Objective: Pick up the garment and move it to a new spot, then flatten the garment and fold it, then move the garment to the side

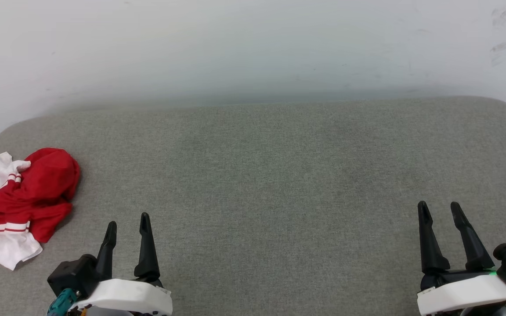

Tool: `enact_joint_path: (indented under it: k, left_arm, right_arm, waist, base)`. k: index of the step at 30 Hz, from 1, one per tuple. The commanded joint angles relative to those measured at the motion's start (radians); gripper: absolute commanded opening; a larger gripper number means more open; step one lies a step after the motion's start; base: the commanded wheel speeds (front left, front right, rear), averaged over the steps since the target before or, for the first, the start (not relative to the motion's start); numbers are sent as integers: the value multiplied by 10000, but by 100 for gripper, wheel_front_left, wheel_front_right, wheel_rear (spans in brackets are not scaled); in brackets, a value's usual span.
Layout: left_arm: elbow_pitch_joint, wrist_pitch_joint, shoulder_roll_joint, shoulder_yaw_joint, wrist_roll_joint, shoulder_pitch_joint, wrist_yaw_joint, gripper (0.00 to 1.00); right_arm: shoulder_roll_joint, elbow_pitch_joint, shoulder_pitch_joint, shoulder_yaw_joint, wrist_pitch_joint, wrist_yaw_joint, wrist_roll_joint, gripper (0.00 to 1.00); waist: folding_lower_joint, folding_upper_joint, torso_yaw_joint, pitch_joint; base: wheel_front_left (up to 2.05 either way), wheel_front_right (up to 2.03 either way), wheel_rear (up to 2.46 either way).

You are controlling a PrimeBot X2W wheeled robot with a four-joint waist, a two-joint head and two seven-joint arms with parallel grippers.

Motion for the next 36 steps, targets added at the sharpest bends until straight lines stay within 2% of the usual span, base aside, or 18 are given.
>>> enact_joint_path:
  k: [1,24,36]
  left_arm:
    - [-123,-103,35,-16,250,20,-25,100]
    - [-35,-597,38,-53,1967,232,-298,100]
    - [104,-814,40,-105,2608,381,-198,100]
  right_arm:
    - [-17,-151,17,7,-80,0,-267,100]
    - [-15,-354,299,-2,-565,0,-1801,100]
    - [-14,-427,491,49,-811,-1,-2292,100]
  waist:
    - [0,0,-2,6]
    - [0,0,-3,-5]
    - [0,0,-18,-24]
  base:
    - [0,0,0]
    - [0,0,0]
    - [0,0,0]
